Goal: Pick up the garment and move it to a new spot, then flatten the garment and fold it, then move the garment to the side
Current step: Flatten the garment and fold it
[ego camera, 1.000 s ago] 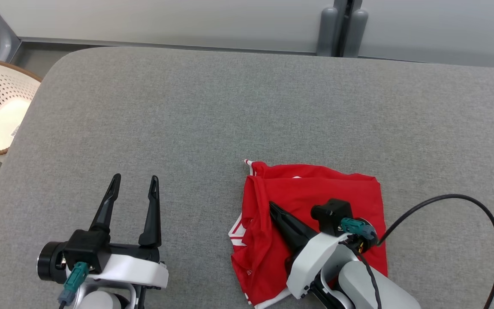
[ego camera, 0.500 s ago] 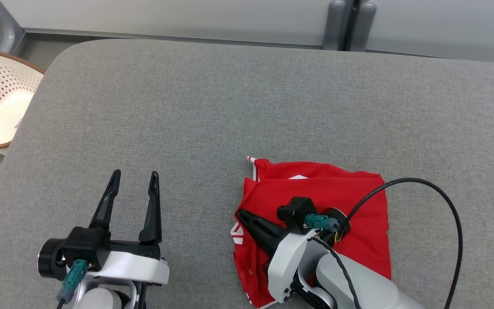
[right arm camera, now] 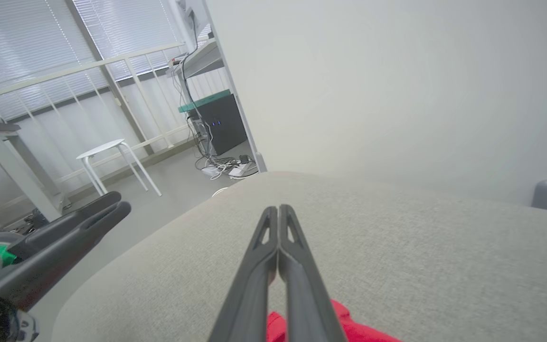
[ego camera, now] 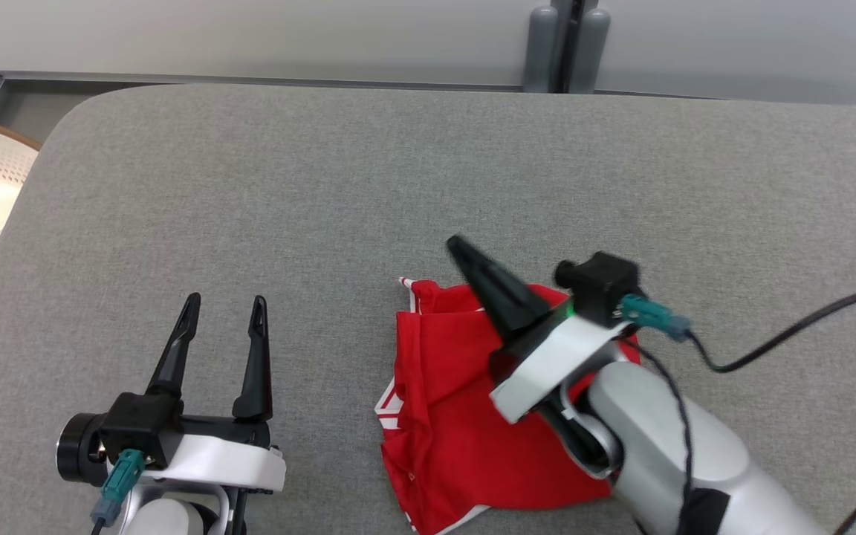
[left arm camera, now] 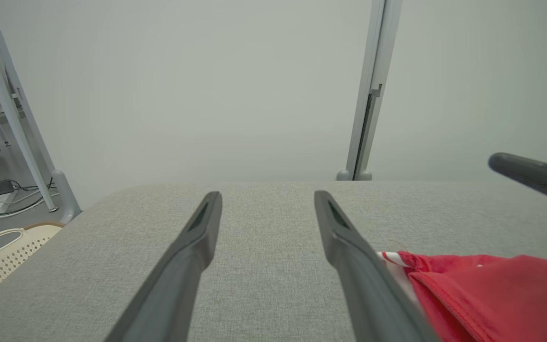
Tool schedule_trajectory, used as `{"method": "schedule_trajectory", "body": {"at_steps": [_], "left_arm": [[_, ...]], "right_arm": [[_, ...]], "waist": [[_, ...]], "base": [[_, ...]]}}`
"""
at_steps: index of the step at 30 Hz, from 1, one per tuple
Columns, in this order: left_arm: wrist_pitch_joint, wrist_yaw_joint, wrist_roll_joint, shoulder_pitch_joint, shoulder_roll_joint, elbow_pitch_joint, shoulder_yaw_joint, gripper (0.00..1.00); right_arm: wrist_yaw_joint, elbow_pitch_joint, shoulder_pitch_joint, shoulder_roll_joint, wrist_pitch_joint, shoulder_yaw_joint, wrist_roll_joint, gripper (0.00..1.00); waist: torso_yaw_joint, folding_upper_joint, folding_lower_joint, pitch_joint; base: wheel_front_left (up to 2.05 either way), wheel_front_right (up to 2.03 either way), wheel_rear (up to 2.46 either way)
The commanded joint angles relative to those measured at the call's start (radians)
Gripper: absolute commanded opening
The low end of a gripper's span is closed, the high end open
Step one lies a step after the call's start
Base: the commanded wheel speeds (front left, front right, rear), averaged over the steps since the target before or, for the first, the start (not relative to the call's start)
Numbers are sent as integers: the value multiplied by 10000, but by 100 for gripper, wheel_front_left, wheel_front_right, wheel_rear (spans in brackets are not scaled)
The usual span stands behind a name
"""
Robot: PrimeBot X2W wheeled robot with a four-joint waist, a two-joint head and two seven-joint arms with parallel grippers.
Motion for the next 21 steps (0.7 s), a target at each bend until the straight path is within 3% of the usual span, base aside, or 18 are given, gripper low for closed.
{"method": "schedule_trajectory", "body": {"at_steps": [1,4,5,6,7,8,14,21], "left_arm": [[-44,-55,85,11,67,-2,73,100],[-45,-69,114,73,89,-15,130,100],[-45,-61,139,109,104,-6,142,100],[-45,-63,158,145,122,4,171,100],[-45,-68,166,176,130,23,186,100],[-45,-79,173,212,139,39,200,100],[-45,-110,202,360,246,168,315,100],[-45,-144,228,683,451,286,432,100]], "right_arm": [[-4,-358,369,-346,-46,-719,-300,0],[-2,-1066,950,-780,-50,-2092,-827,0],[-2,-1291,1186,-906,-49,-2540,-971,15],[-2,-1492,1455,-1015,-51,-2973,-1099,40],[-2,-1657,1733,-1142,-50,-3378,-1301,87],[-2,-1842,2000,-1255,-50,-3811,-1476,100],[-2,-2798,3528,-1614,-40,-5791,-2322,100],[-2,-3680,4964,-1765,390,-7027,-2947,100]], "waist": [[-153,0,-1,-84],[-338,0,-1,-173],[-405,0,-1,-215],[-471,0,-1,-257],[-531,0,-1,-304],[-592,0,-1,-354],[-908,0,-1,-673],[-1149,0,-1,-1162]], "base": [[0,0,0],[0,0,0],[0,0,0],[0,0,0],[0,0,0],[0,0,0],[0,0,0],[0,0,0]]}}
